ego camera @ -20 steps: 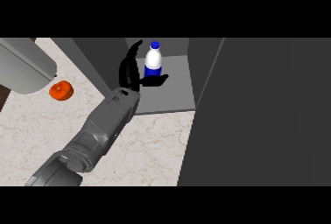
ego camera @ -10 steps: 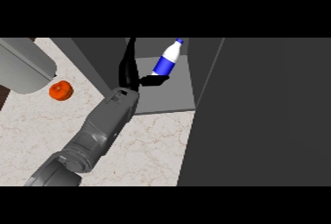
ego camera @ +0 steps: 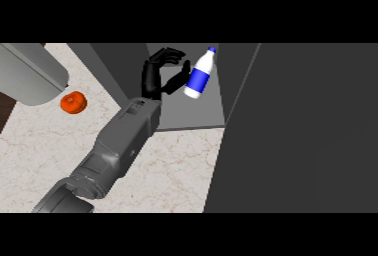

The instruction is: Pick up the bottled water, place it into the cabinet and close the cabinet

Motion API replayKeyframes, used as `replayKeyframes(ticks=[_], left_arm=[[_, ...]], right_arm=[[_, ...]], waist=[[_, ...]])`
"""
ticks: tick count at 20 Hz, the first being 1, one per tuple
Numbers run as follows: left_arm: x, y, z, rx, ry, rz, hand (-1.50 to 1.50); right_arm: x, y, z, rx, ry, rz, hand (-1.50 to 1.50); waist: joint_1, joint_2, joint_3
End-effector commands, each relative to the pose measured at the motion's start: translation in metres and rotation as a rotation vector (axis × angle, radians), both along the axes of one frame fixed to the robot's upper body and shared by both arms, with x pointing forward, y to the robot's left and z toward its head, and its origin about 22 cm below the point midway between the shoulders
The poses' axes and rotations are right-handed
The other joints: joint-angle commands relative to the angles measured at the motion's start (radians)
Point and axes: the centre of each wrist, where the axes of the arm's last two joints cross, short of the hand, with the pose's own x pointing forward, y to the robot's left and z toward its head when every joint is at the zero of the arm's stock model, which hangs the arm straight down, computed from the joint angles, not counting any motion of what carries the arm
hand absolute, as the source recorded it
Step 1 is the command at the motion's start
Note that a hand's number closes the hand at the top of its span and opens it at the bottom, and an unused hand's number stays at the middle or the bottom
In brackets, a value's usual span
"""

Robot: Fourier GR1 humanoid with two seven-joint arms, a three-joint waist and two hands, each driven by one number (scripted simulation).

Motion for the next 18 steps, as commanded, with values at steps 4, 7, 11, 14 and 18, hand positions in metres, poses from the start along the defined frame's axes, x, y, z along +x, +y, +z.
replayKeyframes(ticks=[4,7,11,14,18], left_arm=[[0.003,-0.007,0.014,-0.183,-0.041,-0.179,1.5],[-0.009,0.006,-0.013,-0.233,-0.046,-0.239,1.5],[-0.017,0.004,-0.015,-0.301,0.003,-0.35,1.5],[-0.029,0.004,-0.024,-0.34,0.016,-0.437,1.5],[-0.041,0.007,-0.017,-0.417,-0.002,-0.44,1.5]], right_arm=[[-0.017,-0.009,0.02,0.018,0.007,0.017,-1.5],[-0.014,-0.003,0.012,0.017,-0.009,-0.025,-1.5],[-0.014,-0.011,0.018,-0.011,-0.029,-0.068,-1.5],[-0.02,-0.006,0.008,-0.021,-0.026,-0.077,-1.5],[-0.013,-0.006,0.014,-0.018,-0.01,-0.088,-1.5]], waist=[[0.012,-0.012,0.001],[0.031,-0.011,0.001],[0.056,-0.023,0.001],[0.062,-0.03,0.001],[0.09,-0.032,0.001]])
